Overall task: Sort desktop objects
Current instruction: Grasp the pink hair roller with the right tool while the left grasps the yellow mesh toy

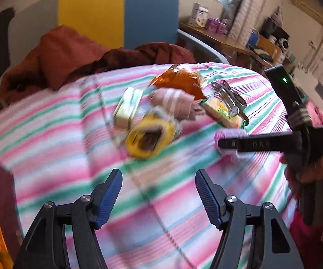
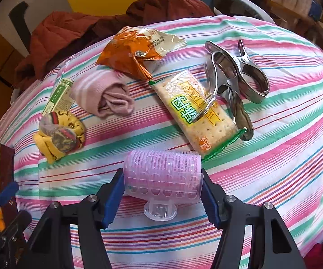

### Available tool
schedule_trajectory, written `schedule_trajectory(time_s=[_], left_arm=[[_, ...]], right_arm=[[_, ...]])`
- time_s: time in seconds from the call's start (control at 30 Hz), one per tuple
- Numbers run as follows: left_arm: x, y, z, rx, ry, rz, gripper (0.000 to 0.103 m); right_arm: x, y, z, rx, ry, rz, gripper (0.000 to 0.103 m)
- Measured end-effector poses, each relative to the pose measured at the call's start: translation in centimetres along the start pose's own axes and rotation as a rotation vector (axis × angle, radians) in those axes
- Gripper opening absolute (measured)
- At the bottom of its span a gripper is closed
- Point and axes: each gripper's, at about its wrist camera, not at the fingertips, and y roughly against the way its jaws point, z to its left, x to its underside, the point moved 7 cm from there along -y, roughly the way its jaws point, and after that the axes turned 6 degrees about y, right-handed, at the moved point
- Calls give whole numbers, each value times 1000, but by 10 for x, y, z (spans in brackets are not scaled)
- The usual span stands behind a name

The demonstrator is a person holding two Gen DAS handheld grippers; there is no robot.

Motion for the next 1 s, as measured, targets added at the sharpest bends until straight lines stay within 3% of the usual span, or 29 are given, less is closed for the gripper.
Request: schedule_trajectory(time_s=[0.2,0.33,0.5,0.57,0.63,0.77,1.0], left_arm=[[-32,-31,-19,-31,-172,3,69],[-38,-50,-17,-94,-244,18,69],[-34,-70,-16,-70,-237,61,63],[-29,-78,-15,-80,-238,86,50],[-23,-82,-11,-79,-223,103,46],[-13,-72,-1,-59,-182,82,35],[24,-37,16,15,-76,24,30]], right_arm=[[-1,0,-3,-13,-9,3,64],[-2,-1,-5,-22,-16,8,65],[-1,-1,-5,-18,-18,10,65],[-1,-1,-4,-18,-17,10,65],[-1,-1,-4,-16,-12,11,65],[-3,-1,-5,-17,-8,12,65],[-7,-4,3,-37,6,9,64]])
